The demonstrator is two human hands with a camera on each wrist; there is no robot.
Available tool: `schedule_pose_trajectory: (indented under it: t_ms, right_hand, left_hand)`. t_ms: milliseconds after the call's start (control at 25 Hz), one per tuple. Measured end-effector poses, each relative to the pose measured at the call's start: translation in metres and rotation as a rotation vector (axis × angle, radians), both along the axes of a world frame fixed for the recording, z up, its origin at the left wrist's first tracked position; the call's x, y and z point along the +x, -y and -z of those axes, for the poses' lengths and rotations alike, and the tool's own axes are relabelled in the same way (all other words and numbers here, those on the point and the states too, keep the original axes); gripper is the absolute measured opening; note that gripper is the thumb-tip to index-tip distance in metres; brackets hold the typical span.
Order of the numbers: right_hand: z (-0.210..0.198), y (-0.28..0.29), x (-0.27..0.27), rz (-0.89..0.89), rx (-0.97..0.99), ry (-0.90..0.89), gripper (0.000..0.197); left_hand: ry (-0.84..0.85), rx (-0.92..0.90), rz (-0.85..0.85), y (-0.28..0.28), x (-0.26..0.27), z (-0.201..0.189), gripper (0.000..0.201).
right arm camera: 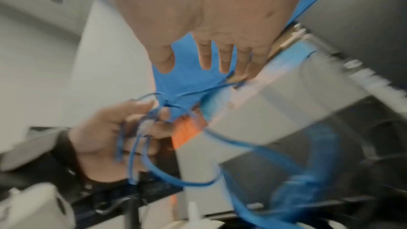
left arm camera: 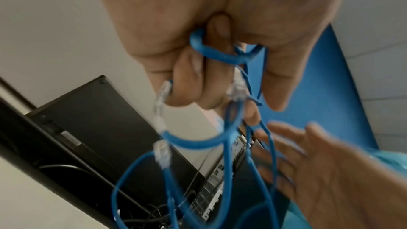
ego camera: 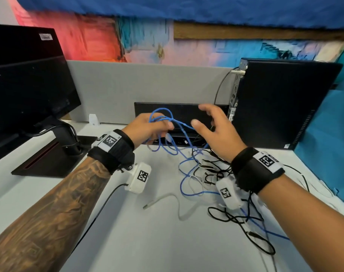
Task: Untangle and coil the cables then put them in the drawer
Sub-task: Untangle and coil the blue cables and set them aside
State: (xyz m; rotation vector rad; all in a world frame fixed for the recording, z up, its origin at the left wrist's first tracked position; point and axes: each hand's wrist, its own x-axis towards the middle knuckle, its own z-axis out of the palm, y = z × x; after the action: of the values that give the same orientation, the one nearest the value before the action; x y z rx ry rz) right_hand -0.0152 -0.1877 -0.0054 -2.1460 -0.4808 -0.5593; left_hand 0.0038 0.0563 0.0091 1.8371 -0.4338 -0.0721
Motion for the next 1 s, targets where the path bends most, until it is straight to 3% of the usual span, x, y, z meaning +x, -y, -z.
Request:
schedule_pose_trajectory:
  t_ms: [80, 200, 280, 400, 520, 600, 640, 720, 840, 920, 1000]
  right_hand:
    - [-0.011, -0.027, -0.004, -0.074, -0.005, -0.011, 0.057]
    - [-0.022, -0.041, -0.003, -0.245, -0.001, -0.347, 0.035]
    - [-0.026, -0.037, -0.003, -0.317, -0.076, -0.446, 0.024]
    - [-0.028, -0.021, -0.001, -0.231, -0.177, -0.301, 0.028]
    - [-0.031, 0.007, 0.005, -0.164, -0.284, -0.338, 0.03]
    - [-0.029, 0.011, 0.005, -0.166, -0.427, -0.362, 0.019]
    - [-0.028, 0.005, 0.005, -0.168, -0.402, -0.312, 0.012]
    - [-0.026, -0.016, 0.005, -0.223, -0.213, -0.292, 0.021]
    - [-0.024, -0.041, 0.006, -0.36, -0.028, -0.47, 0.017]
    - [-0.028, -0.042, 0.006, -0.322, 0.013, -0.437, 0.018]
    - [-0.032, -0.035, 0.007, -0.242, 0.029, -0.342, 0.019]
  left_hand:
    - [-0.003, 0.077, 0.129, 0.005, -0.008, 0.001, 0.035]
    - [-0.165, -0.095, 0.283, 0.006, -0.013, 0.003, 0.044]
    - [-0.232, -0.162, 0.218, 0.0, -0.012, 0.008, 0.043]
    - [-0.198, -0.21, 0.044, -0.01, -0.008, 0.018, 0.014]
    - [-0.178, -0.349, -0.108, -0.019, -0.006, 0.02, 0.023]
    - [-0.135, -0.358, -0.148, -0.017, -0.008, 0.017, 0.026]
    - [-0.106, -0.33, -0.141, -0.014, -0.009, 0.014, 0.025]
    - [-0.034, -0.26, -0.096, -0.002, -0.012, 0.01, 0.022]
    - [0.06, -0.184, -0.086, 0.01, -0.014, 0.006, 0.017]
    - [0.051, -0.149, -0.087, 0.01, -0.014, 0.005, 0.011]
    - [0.045, -0.036, -0.085, 0.005, -0.015, 0.01, 0.018]
